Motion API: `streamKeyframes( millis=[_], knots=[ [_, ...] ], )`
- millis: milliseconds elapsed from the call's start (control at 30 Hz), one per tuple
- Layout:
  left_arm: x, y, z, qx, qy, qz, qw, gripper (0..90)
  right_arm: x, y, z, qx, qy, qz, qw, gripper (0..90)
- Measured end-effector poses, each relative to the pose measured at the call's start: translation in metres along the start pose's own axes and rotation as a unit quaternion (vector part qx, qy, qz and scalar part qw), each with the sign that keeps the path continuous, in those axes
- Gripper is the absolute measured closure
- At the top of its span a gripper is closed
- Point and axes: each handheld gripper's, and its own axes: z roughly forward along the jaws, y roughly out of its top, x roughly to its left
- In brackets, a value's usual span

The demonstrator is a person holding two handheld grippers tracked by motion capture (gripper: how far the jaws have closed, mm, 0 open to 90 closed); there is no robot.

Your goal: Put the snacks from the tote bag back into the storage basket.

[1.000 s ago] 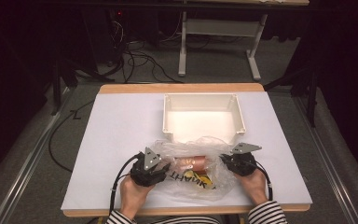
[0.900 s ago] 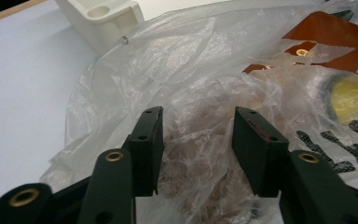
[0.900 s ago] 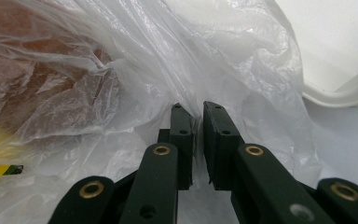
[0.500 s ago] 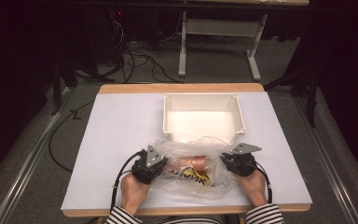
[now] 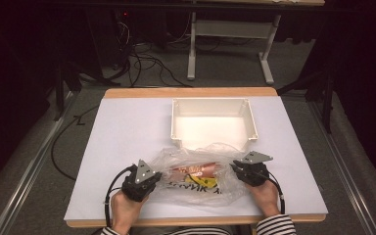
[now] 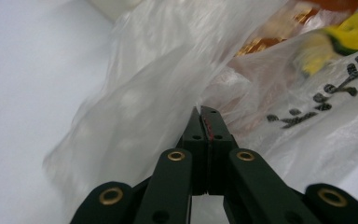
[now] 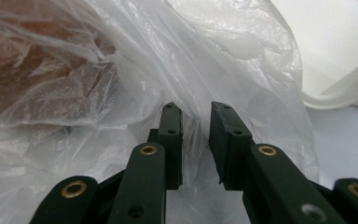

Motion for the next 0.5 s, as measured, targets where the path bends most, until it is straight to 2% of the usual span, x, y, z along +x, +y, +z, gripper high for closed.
streamKeyframes(
  millis=[67, 133, 167, 233, 400, 500],
  knots=[
    [0.006, -0.009, -0.004, 0.01, 0.001, -0.01, 0.9999, 89.7, -0.005, 0.0, 0.0, 0.001, 0.016, 0.022, 0.9996, 75.5],
    [0.011, -0.017, -0.007, 0.019, 0.005, -0.019, 0.9996, 89.6, -0.004, 0.0, 0.0, 0.0, 0.014, 0.018, 0.9997, 75.5],
    [0.016, -0.024, -0.006, 0.029, 0.011, -0.028, 0.9991, 89.7, -0.002, 0.0, 0.0, 0.001, 0.007, 0.01, 0.9999, 75.4],
    [0.021, -0.028, -0.001, 0.04, 0.014, -0.035, 0.9985, 89.6, -0.002, 0.0, 0.0, 0.0, 0.01, 0.012, 0.9999, 75.4],
    [0.026, -0.029, 0.009, 0.045, 0.014, -0.034, 0.9983, 89.5, -0.003, 0.0, 0.0, 0.0, 0.01, 0.012, 0.9999, 75.4],
    [0.031, -0.028, 0.012, 0.042, 0.009, -0.046, 0.998, 89.2, -0.003, 0.0, 0.0, 0.0, 0.011, 0.014, 0.9998, 75.2]
  ],
)
